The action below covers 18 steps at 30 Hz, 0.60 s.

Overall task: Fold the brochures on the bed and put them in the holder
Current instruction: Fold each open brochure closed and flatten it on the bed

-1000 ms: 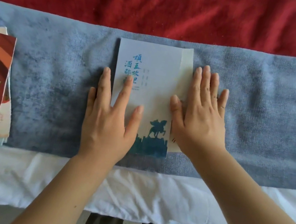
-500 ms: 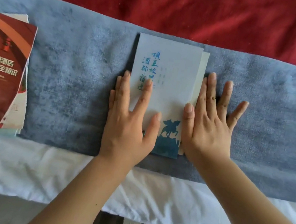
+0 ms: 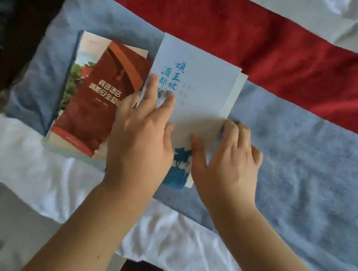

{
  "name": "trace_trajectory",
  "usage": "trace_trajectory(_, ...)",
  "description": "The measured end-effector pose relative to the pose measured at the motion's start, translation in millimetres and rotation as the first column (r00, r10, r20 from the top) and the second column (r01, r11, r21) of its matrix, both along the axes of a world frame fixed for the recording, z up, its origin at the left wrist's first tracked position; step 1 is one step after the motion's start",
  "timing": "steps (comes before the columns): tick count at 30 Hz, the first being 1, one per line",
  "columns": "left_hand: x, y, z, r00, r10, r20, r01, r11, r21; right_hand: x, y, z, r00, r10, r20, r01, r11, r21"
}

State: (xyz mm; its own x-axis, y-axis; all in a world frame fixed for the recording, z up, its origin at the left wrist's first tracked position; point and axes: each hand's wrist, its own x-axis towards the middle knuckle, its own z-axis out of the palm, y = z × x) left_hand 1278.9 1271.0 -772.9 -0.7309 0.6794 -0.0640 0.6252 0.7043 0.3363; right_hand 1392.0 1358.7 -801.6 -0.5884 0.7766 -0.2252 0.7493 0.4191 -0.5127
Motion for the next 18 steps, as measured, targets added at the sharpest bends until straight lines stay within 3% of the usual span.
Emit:
trace_trajectory(3, -45, -32, 13, 0.992, 0.058, -0.109, -0.063, 0.997, -0.050, -53, -22, 7, 0.991, 0.110, 0.074, -0.116, 0.990, 0.074)
trace_trajectory(7, -93, -66, 17, 0.985, 0.129, -0.118, -0.140, 0.986, -0.089, -106, -51, 6, 0.973, 0.206, 0.102, -0.210, 0.977, 0.024)
trace_trajectory(11, -117, -82, 2, 0.987, 0.147, -0.070, -0.155, 0.979, -0.130, -134, -64, -1, 0.972, 0.176, 0.158, -0.168, 0.984, -0.058)
trace_trajectory(18, -126, -84, -20, 0.994, 0.112, 0.007, -0.111, 0.992, -0.064, -140, -66, -3, 0.946, 0.165, 0.278, -0.159, 0.986, -0.045)
